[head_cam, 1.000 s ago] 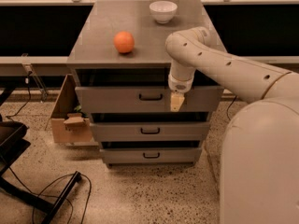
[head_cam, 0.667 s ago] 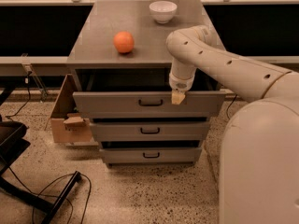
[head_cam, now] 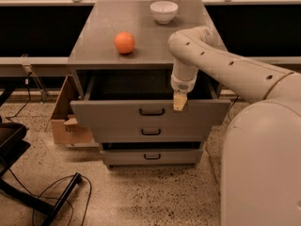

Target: Open top drawer

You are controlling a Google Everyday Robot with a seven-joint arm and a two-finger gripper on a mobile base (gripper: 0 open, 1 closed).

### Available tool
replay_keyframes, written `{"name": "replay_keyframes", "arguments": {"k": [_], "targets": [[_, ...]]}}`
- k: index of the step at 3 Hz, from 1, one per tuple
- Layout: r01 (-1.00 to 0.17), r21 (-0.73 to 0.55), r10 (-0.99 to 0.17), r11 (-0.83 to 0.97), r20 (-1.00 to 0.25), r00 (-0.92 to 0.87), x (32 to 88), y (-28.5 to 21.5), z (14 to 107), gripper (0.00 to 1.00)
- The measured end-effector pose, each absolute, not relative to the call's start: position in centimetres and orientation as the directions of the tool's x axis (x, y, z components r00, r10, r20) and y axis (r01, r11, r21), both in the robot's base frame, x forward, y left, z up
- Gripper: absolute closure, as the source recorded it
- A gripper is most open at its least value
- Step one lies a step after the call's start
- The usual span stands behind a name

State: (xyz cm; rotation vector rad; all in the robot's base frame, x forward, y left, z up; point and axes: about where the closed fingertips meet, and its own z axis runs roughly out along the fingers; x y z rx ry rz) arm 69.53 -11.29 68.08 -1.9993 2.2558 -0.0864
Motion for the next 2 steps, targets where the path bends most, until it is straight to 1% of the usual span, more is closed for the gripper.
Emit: {"name": "replay_keyframes", "arguments": {"k": [1, 2], "targets": [[-0.984, -0.126, -0.992, 0.123, -0.056, -0.116, 69.53, -11.29, 68.08, 0.18], [-0.984, -0.126, -0.992, 0.123, -0.056, -0.116, 69.53, -11.29, 68.07, 0.0]]}}
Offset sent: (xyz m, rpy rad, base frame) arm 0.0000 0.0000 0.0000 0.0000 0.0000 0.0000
